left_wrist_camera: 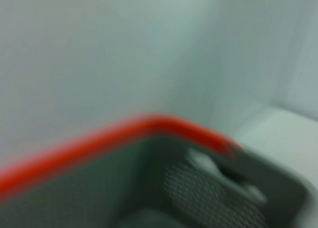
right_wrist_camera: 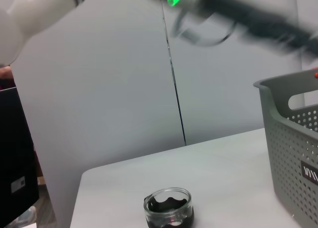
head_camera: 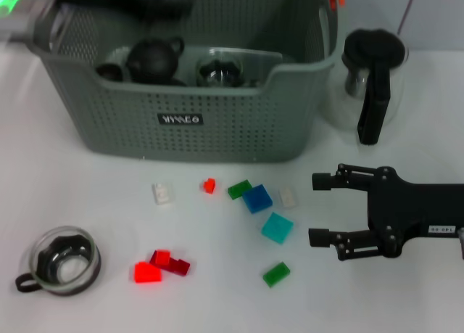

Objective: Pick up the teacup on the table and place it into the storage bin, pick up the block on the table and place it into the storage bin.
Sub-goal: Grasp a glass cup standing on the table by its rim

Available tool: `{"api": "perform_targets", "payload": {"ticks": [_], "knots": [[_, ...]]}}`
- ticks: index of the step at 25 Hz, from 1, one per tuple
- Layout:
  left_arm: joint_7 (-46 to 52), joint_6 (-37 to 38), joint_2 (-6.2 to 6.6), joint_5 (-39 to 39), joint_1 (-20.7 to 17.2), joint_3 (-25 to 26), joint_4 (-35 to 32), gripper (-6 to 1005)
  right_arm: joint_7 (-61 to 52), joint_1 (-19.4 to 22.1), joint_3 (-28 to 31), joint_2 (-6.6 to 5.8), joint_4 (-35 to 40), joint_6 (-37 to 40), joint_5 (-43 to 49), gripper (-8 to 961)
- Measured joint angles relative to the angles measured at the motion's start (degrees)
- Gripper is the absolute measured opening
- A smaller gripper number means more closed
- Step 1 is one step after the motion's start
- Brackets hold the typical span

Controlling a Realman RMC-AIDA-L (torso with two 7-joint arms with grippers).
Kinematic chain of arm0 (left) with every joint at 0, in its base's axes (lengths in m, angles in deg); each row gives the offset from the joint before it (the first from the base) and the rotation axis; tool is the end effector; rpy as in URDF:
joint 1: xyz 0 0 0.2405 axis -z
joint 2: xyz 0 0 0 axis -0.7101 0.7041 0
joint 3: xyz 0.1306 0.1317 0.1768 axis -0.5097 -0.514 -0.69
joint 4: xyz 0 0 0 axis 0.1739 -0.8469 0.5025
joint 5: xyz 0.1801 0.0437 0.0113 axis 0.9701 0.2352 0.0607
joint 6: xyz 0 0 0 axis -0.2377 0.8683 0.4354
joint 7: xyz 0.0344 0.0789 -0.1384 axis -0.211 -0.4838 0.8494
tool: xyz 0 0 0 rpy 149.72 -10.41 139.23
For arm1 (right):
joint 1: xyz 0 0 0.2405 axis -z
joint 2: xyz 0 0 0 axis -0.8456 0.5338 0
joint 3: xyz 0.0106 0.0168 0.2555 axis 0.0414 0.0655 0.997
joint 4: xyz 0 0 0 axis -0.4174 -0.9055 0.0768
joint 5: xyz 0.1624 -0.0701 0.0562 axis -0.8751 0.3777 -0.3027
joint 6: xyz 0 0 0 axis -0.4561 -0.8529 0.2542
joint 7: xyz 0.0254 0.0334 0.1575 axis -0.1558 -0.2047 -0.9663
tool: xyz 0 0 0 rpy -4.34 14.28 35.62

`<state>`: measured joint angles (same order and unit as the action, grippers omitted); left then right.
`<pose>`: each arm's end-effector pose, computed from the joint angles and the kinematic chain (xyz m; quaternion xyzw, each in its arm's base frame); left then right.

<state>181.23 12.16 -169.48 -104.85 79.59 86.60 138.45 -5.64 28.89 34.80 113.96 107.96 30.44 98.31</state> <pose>-0.1395 0.3703 0.0691 -0.9227 -0.2303 -0.1170 0.2862 0.2196 0.2802 -0.0255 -0.9540 0.1114 0.2765 0.0319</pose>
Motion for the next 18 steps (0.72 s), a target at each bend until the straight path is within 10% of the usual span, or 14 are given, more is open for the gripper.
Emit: {"api": "perform_targets", "payload": {"ticks": [7, 18], "knots": [[-21.73, 15.27, -0.4, -4.58, -9.86, 7.09, -4.34, 479, -0.07, -0.24, -0.09, -0.08, 0.0, 0.1, 0.0, 915], [-12.56, 21.46, 0.47, 13.97, -8.64, 4.42, -0.98, 476, -0.07, 0.11, 0.13, -0.2, 0.0, -0.05, 0.0, 915]]}}
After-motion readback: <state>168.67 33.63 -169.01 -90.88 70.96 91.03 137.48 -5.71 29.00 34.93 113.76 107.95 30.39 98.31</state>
